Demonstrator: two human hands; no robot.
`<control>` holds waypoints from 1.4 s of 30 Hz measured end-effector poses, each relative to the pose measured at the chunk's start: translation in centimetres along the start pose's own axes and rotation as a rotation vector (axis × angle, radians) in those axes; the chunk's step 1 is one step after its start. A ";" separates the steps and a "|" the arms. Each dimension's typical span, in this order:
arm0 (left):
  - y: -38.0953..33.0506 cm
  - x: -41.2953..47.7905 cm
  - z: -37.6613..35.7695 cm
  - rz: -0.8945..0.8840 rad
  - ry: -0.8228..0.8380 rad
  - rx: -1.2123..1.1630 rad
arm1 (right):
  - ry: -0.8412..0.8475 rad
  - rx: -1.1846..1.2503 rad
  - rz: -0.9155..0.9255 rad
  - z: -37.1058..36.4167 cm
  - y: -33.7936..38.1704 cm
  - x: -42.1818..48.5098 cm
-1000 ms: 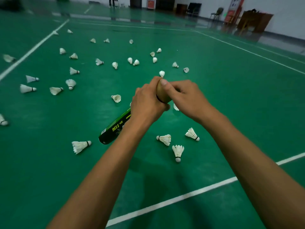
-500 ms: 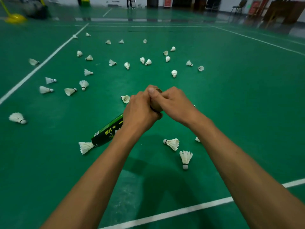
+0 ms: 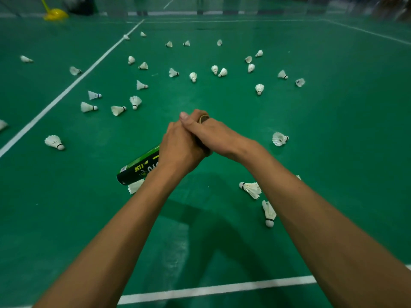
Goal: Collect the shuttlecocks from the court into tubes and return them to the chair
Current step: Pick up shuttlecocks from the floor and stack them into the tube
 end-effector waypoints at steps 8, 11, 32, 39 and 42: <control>0.6 -1.6 -5.1 0.061 0.226 0.090 | -0.788 0.049 -0.173 1.8 -9.0 -0.2; 0.7 -2.5 -6.5 0.048 0.281 0.118 | -0.567 -0.243 -0.405 1.6 -13.3 -0.1; 0.6 -3.9 -8.3 -0.038 0.334 0.124 | -0.248 -0.268 -0.885 -3.3 -30.3 -5.5; 1.3 -2.9 -6.5 0.023 0.275 0.103 | -0.781 0.613 -0.518 3.5 -18.1 -0.8; 1.7 -2.4 -5.1 0.054 0.223 0.094 | -0.775 0.638 -0.217 5.2 -11.3 0.2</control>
Point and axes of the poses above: each hand's wrist, its own x-axis towards the middle knuckle, its own z-axis out of the back of the hand, y = z × x, the point moved 2 cm from there along x, towards the middle knuckle, and after that the axes turned 10 degrees about -z, right-handed, at the moved point
